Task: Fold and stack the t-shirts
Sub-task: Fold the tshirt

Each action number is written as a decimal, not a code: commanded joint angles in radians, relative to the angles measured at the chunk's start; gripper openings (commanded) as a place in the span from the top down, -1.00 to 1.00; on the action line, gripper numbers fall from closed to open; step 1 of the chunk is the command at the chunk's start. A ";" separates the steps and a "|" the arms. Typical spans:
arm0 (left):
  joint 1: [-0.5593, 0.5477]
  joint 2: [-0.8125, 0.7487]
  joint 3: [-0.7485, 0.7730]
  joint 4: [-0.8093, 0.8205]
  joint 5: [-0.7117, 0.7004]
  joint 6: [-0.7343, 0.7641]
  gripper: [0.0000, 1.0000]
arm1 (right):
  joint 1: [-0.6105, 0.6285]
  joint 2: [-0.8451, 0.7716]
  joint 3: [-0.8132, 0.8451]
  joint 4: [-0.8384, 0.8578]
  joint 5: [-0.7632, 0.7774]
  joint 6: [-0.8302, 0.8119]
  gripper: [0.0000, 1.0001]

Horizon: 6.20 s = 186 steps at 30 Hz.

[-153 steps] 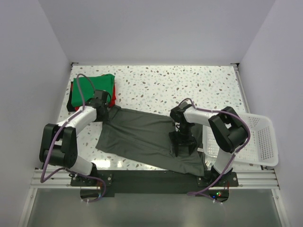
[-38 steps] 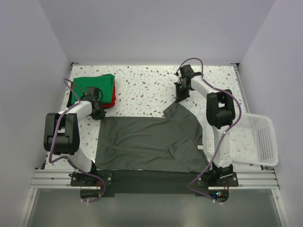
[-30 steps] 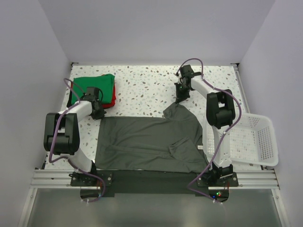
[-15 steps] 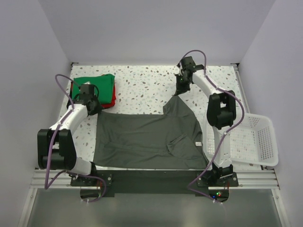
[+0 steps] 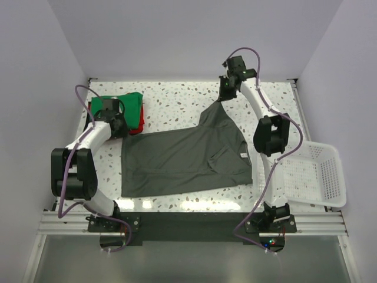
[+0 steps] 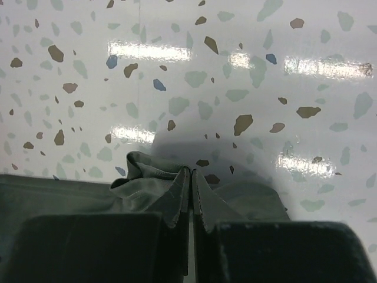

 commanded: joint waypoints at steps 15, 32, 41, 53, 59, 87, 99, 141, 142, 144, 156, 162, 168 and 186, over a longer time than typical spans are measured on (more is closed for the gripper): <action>0.007 -0.188 -0.107 -0.095 0.035 -0.066 1.00 | -0.011 -0.453 -0.462 -0.053 -0.006 -0.019 1.00; 0.007 -0.287 -0.178 -0.234 -0.088 -0.115 1.00 | -0.011 -0.766 -0.885 -0.103 0.021 -0.001 1.00; 0.007 -0.333 -0.208 -0.263 -0.075 -0.144 1.00 | -0.010 -0.852 -1.014 -0.112 0.023 0.007 1.00; 0.007 -0.430 -0.266 -0.328 -0.065 -0.193 1.00 | -0.010 -0.898 -1.132 -0.107 -0.018 0.014 1.00; 0.007 -0.522 -0.297 -0.383 -0.022 -0.239 0.36 | 0.006 -0.905 -1.198 -0.132 -0.023 0.005 0.66; -0.015 -0.163 -0.332 0.062 0.210 -0.251 0.26 | 0.128 -0.580 -1.103 0.134 -0.282 -0.001 0.07; -0.015 -0.128 -0.391 0.089 0.211 -0.241 0.31 | 0.174 -0.557 -1.123 0.137 -0.341 -0.026 0.12; -0.013 -0.287 -0.510 -0.009 0.178 -0.207 0.34 | 0.279 -0.730 -1.121 0.187 0.035 0.024 -0.09; -0.013 -0.289 -0.512 -0.009 0.176 -0.207 0.34 | 0.277 -0.723 -1.124 0.199 0.037 0.020 -0.09; -0.013 -0.297 -0.514 -0.007 0.175 -0.213 0.34 | 0.271 -0.701 -1.135 0.239 0.034 0.013 -0.09; -0.013 -0.294 -0.535 0.003 0.181 -0.221 0.34 | 0.265 -0.648 -1.195 0.318 -0.120 -0.055 -0.09; -0.013 -0.292 -0.535 0.005 0.182 -0.219 0.34 | 0.267 -0.638 -1.206 0.261 -0.181 -0.092 -0.08; -0.013 -0.287 -0.535 0.010 0.181 -0.216 0.34 | 0.267 -0.680 -1.206 0.180 -0.238 -0.096 -0.08; -0.013 -0.278 -0.538 0.020 0.185 -0.207 0.36 | 0.268 -0.623 -1.134 0.031 -0.436 -0.109 -0.07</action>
